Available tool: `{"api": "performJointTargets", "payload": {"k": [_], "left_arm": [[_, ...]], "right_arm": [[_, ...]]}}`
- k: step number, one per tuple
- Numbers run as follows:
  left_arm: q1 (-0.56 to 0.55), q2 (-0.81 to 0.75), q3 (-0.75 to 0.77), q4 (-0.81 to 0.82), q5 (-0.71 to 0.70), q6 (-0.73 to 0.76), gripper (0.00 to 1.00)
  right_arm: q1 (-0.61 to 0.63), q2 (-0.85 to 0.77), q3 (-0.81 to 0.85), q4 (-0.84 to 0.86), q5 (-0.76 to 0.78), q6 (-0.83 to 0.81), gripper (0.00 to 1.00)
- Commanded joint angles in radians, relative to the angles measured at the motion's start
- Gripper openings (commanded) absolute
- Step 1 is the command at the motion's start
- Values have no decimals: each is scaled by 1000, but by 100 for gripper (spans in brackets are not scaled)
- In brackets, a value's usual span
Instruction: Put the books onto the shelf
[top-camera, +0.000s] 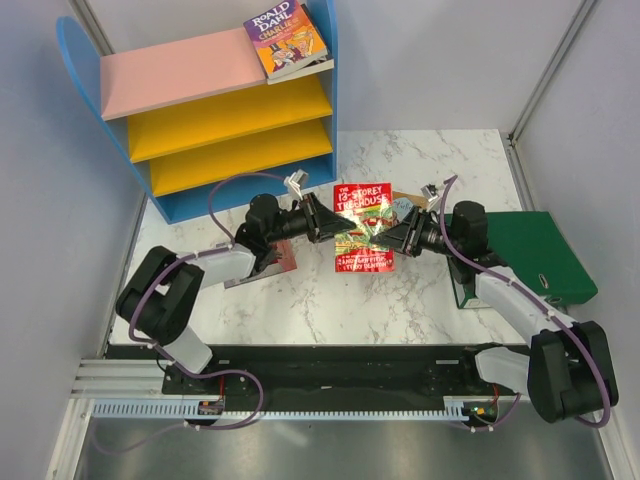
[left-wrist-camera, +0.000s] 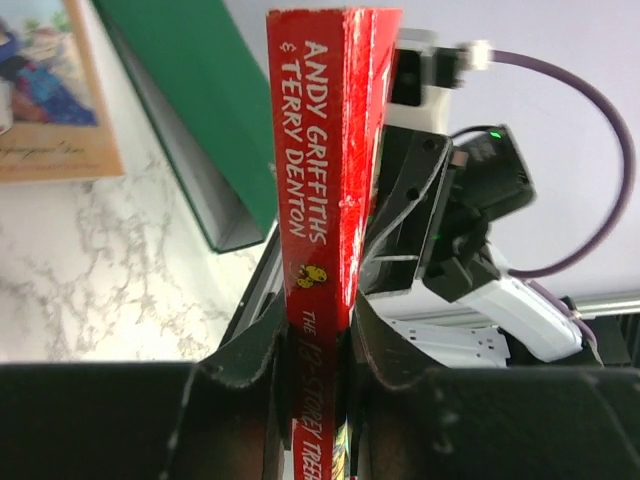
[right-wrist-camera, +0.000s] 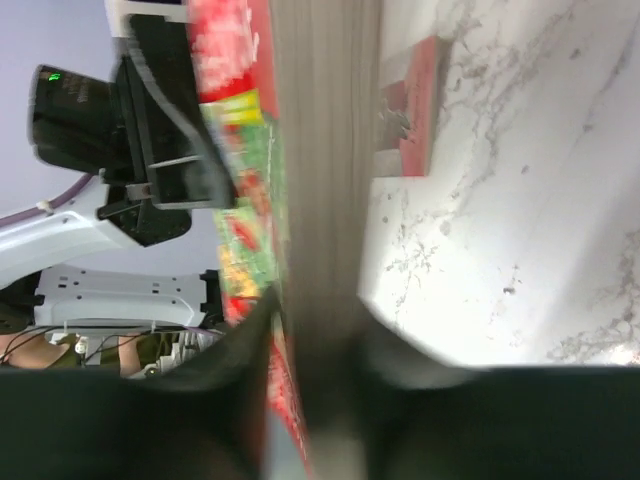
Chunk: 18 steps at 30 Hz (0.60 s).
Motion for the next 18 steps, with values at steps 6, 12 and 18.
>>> {"api": "performJointTargets", "payload": {"k": [6,12,18], "left_arm": [[42,-13,22,-88,95,65,16],[42,-130,-55,-161,20,123,96],[31,-332,-257,-180,-182,97,100]], "right_arm": [[-20,-45,-18,151,24,57,0],[-20,-57,3,213,82,97,0],[-21,-69,55,198,203,129,0]]}}
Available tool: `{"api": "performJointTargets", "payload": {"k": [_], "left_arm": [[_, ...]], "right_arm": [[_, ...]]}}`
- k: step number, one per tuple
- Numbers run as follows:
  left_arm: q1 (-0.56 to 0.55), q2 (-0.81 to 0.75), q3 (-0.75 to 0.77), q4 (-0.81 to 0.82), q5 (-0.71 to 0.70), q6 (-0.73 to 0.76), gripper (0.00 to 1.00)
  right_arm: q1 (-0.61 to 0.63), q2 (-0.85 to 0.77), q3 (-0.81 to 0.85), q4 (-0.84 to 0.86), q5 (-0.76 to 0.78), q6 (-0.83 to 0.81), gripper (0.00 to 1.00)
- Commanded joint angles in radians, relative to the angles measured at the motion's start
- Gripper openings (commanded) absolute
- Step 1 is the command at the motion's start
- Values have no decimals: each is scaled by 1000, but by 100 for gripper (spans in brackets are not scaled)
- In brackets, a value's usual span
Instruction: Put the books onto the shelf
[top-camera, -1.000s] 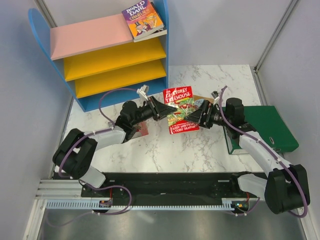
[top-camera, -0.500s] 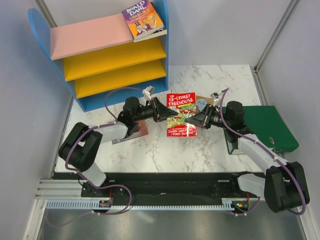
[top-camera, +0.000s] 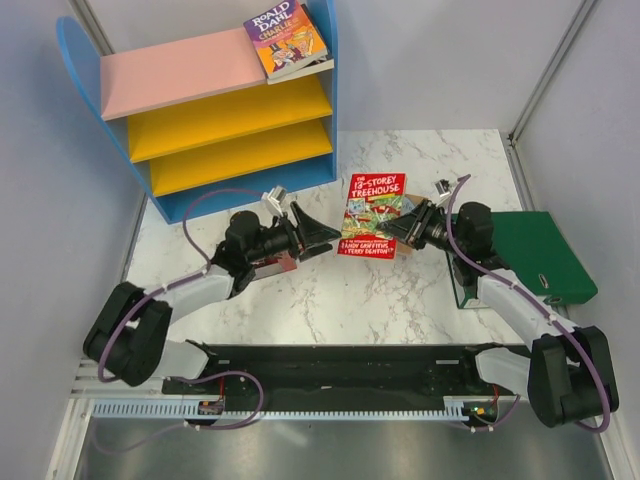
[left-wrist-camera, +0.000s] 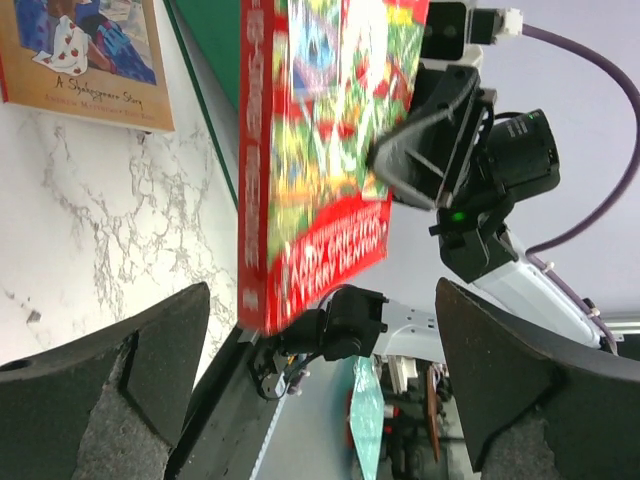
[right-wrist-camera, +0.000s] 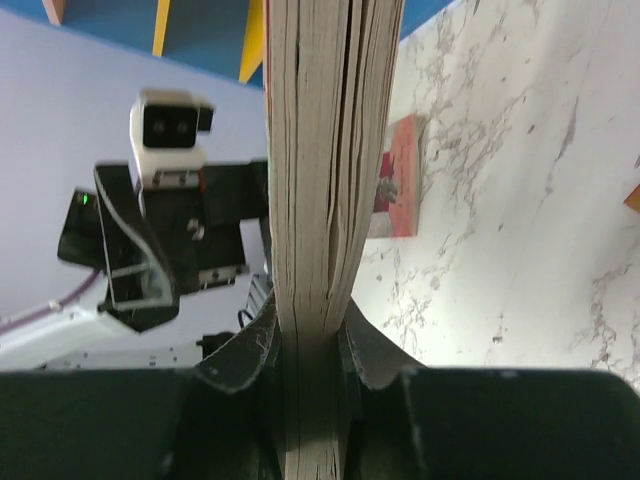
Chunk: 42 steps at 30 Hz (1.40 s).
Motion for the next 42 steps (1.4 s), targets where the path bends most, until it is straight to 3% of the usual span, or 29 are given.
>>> {"api": "performJointTargets", "payload": {"k": [1,6,10,14,22,33,42], "left_arm": [[-12,-181,-141,-10,-184,12,100],[-90,-257,-196,-24,-366,17,100],[-144,-189,-188,66,-454,12,100],[-173,-87,-176,246,-459,-13,98],[-198,44,-84,361,-468,-33,93],[-198,67,5,346,-451,-11,90],[-201,69,-22,427,-404,-46,83]], "right_arm": [[-3,-42,81,101,101,42,0],[-4,-72,75,132,175,96,0],[-3,-72,81,143,175,133,0],[-3,-66,85,150,160,145,0],[-3,-51,68,164,118,153,0],[-3,-57,56,141,97,140,0],[-3,-54,64,135,105,140,0]]}}
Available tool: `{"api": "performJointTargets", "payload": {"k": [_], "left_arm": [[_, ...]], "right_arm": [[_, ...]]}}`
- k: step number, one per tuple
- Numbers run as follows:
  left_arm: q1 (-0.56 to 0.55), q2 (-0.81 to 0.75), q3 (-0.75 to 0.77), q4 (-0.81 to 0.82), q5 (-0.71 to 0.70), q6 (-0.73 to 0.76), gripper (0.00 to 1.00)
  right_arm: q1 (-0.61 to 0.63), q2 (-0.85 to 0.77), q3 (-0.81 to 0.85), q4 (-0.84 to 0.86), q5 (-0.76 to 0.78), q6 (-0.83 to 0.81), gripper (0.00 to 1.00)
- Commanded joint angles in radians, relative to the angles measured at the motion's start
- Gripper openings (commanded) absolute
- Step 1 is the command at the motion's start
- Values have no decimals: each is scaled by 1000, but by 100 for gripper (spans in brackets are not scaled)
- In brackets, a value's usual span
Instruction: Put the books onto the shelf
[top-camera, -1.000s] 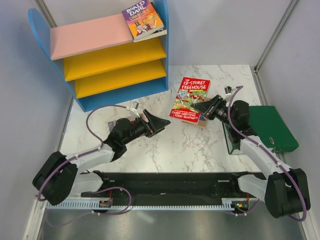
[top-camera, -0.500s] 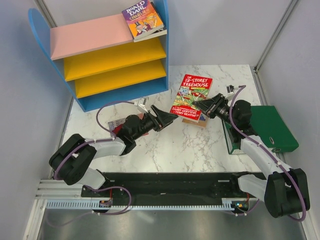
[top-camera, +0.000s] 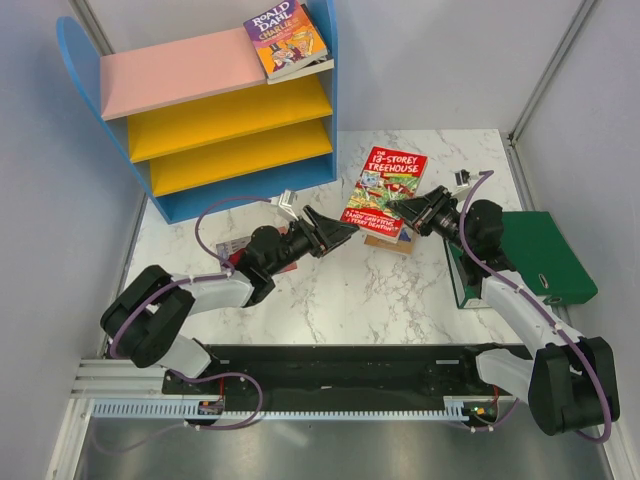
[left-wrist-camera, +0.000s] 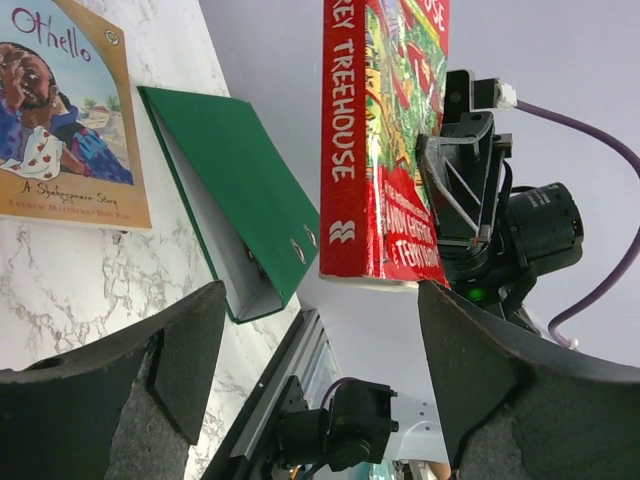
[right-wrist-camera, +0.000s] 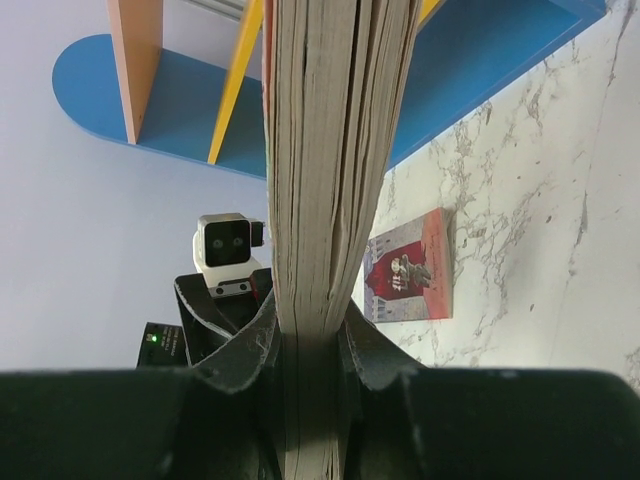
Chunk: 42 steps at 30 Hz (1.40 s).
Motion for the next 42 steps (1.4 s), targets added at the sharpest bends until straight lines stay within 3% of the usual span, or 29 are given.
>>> {"api": "performJointTargets", "payload": {"k": [1,7,12,14,18,21,30,38,42], "left_arm": [[-6,-18,23,134,9,-21,86],[-6,-76,14,75,2,22,97],[-6,-40,74,33,3,45,99],[-6,-4,126,28,35,43,95],[-13,65,180,65,86,8,74],[-15,71,172,68,94,-10,64],[-20,7,88,61,74,-17,60],[-26,17,91,67,72,-20,39],[-26,33,95,79,69,-29,2]], "right_arm": [[15,-12,37,48,-60,-7,0],[15,-6,26,89,-74,17,0],[15,-7,12,105,-89,28,0],[15,-9,11,104,-91,30,0],[15,-17,17,90,-81,19,0],[15,-10,23,82,-72,17,0],[15,17,49,96,-66,25,0],[15,23,44,108,-78,33,0],[15,22,37,102,-83,28,1]]}}
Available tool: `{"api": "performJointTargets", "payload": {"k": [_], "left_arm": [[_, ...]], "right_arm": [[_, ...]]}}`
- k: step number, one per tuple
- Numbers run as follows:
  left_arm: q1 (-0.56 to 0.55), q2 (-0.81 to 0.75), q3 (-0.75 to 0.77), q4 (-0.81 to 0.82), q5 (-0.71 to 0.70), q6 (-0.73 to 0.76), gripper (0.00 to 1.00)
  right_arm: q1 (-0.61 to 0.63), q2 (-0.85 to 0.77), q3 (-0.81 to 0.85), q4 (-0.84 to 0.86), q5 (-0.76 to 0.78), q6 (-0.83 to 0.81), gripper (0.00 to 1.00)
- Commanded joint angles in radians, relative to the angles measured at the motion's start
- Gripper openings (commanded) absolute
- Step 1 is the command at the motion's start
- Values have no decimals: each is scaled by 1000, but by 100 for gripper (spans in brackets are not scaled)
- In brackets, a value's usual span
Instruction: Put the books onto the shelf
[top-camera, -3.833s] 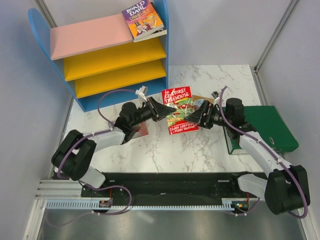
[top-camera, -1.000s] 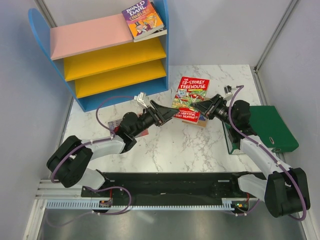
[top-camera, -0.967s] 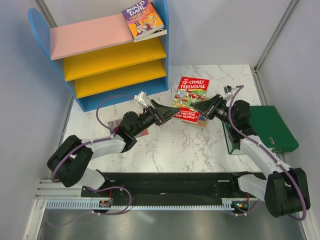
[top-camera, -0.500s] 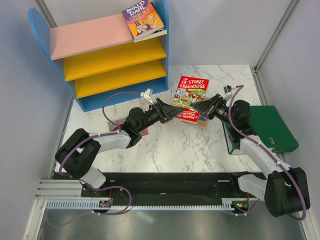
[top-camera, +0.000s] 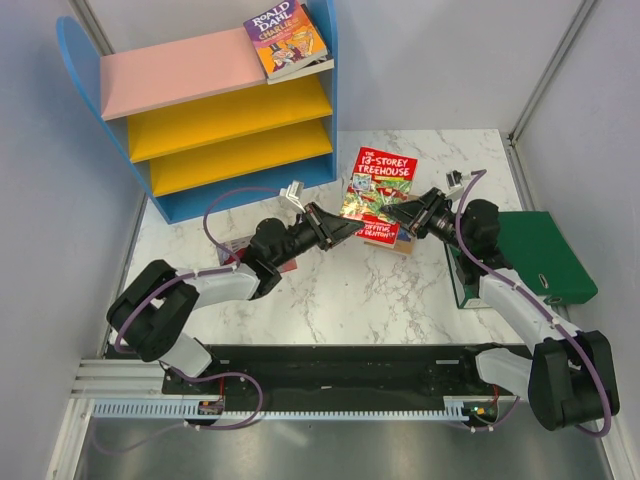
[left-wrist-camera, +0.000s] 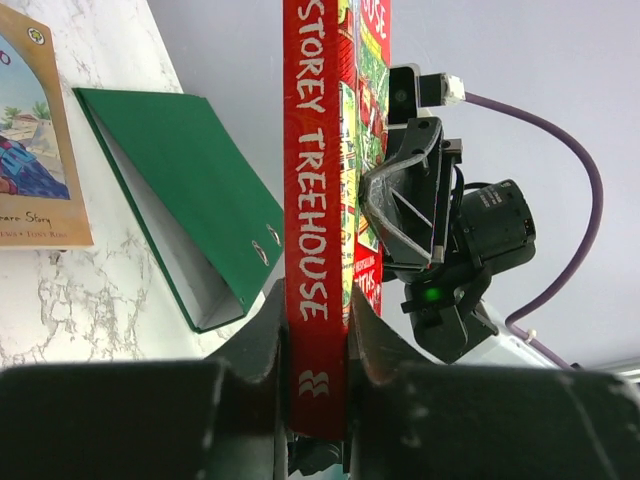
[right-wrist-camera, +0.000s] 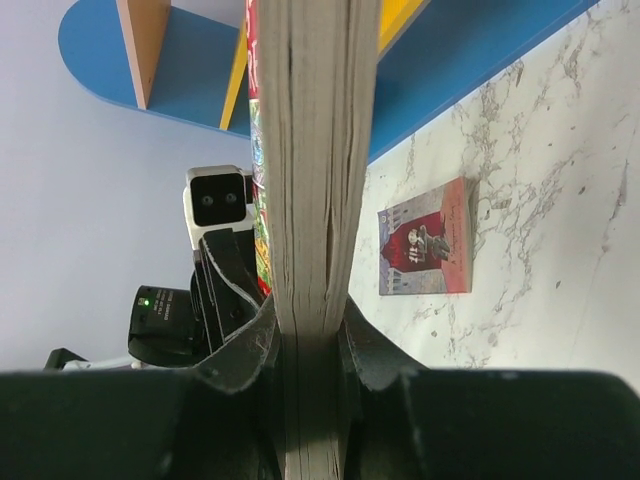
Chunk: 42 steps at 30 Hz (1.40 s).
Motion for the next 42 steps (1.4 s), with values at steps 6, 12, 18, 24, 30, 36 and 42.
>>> {"api": "performJointTargets", "payload": {"k": [6,12,18,24,30,36,42], "left_arm": [[-11,-67,25,-15,15,8,2],[-8,-269,182,-420,-2,152,2],[48,-414,435,-750,-54,270,2],[142,-374,748,-988,-62,349,2],[228,-314,902,-1045,-166,330,2],[262,-235,999,-1026,-333,321,2],[326,-83,1117,-1005,-300,211,2]], "right_arm": [[2,-7,49,-14,5,-74,58],[-1,-75,45,-164,71,-170,84],[-3,-151,19,-312,165,-298,94],[-3,-132,-55,-292,169,-327,96],[-3,-128,-165,-202,183,-327,98],[-1,-125,-262,-114,203,-321,98],[-1,-92,-288,-97,208,-325,98]]}}
